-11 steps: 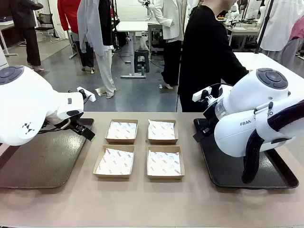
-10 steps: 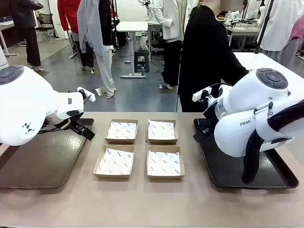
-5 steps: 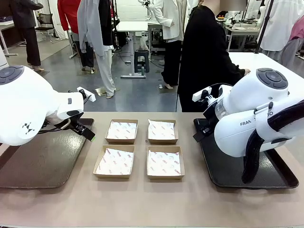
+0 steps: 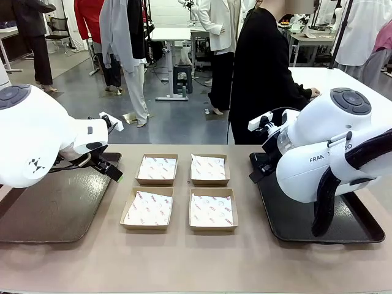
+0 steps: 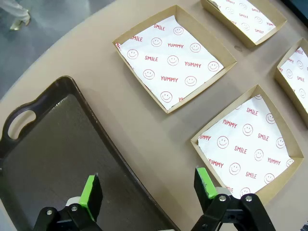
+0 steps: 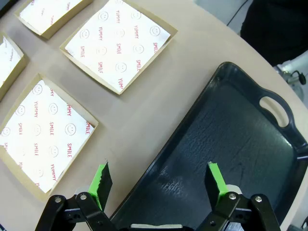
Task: Individually package the donuts and arrange them on the tray.
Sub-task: Pick up one Paper togo box.
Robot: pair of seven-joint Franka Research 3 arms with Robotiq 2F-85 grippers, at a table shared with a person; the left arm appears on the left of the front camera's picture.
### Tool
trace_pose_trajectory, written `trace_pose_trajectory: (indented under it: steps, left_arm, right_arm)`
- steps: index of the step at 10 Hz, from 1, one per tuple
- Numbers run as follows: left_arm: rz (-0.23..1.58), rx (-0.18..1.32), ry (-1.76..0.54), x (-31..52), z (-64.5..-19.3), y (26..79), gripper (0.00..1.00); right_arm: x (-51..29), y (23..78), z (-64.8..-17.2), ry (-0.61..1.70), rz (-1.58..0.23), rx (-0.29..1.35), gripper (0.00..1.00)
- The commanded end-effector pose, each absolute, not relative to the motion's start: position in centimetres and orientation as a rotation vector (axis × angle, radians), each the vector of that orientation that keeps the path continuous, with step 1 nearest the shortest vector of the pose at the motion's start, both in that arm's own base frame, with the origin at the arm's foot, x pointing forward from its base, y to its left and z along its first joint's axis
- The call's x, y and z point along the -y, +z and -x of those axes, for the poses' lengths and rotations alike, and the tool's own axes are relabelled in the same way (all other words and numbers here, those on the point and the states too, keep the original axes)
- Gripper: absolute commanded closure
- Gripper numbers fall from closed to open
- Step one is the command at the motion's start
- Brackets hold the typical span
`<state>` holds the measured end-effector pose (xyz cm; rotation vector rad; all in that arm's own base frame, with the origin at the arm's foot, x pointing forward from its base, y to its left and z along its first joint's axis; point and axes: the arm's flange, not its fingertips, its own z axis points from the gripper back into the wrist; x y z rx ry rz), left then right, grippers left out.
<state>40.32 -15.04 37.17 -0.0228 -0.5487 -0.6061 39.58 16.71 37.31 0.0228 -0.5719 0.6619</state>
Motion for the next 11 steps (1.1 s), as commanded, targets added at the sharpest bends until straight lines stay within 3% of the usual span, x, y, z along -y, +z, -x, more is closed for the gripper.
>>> trace_pose_trajectory:
  steps: [1, 4, 5, 6, 11]
  left_arm:
    - [0.023, 0.549, -0.606, 15.0, -40.3, 37.2, 0.0]
    - [0.023, 0.549, -0.606, 15.0, -40.3, 37.2, 0.0]
    - [0.064, 0.564, -0.622, 14.7, -37.4, 37.9, 0.0]
    - [0.08, 0.537, -0.617, 13.7, -34.4, 38.5, 0.0]
    - [0.075, 0.246, -0.678, 11.2, -25.8, 38.1, 0.0]
  right_arm:
    - [-16.7, 37.3, -39.6, 0.662, -0.023, 0.572, 0.0]
    - [-16.7, 37.3, -39.6, 0.662, -0.023, 0.572, 0.0]
    - [-15.4, 37.4, -37.3, 0.63, 0.038, 0.501, 0.0]
    - [-13.9, 37.5, -34.6, 0.634, -0.01, 0.462, 0.0]
    - [-10.3, 37.4, -24.2, 0.617, -0.05, 0.32, 0.0]
